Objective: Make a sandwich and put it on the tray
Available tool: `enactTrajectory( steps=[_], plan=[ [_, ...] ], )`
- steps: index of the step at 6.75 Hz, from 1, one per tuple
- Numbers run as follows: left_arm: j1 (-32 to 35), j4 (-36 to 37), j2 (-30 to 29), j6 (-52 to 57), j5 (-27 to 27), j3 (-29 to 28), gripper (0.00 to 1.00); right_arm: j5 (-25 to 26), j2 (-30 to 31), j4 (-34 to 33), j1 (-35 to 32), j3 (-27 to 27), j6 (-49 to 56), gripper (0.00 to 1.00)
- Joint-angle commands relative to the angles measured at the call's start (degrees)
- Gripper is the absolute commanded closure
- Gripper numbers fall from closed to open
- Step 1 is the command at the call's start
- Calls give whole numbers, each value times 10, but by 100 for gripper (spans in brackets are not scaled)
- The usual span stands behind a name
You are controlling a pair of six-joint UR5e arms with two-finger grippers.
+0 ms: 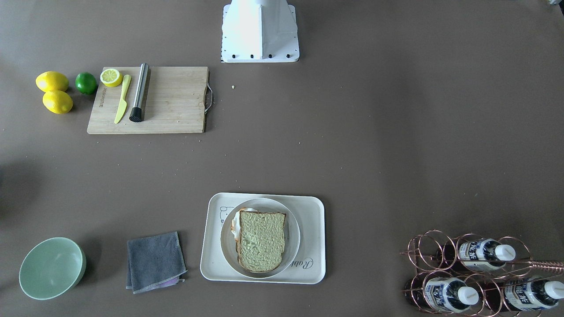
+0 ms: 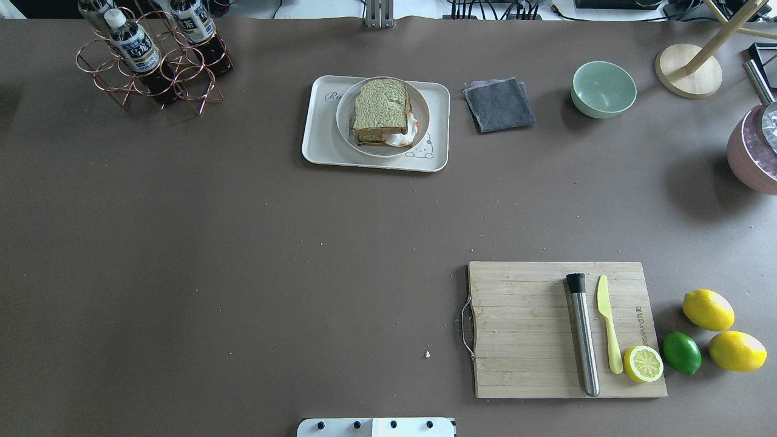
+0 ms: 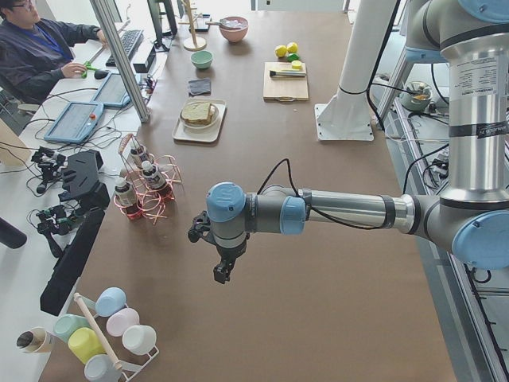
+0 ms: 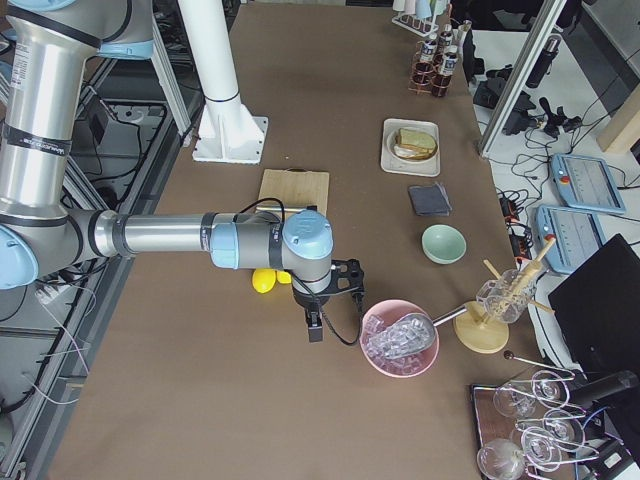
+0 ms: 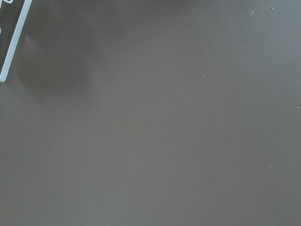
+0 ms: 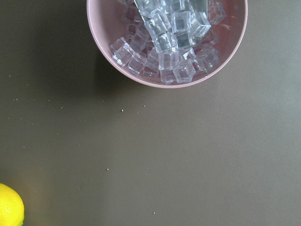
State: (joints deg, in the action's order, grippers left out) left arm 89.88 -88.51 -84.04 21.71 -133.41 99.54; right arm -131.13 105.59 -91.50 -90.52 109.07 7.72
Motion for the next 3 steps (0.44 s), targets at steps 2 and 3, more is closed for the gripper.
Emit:
enactTrajectory(
  steps=[2, 3],
  plan=[
    [-1, 0, -2, 0, 1, 0, 3, -1, 0, 0, 0, 0, 0, 0],
    [-1, 0, -2, 0, 0, 0, 3, -1, 0, 0, 0, -1, 0, 0]
  ],
)
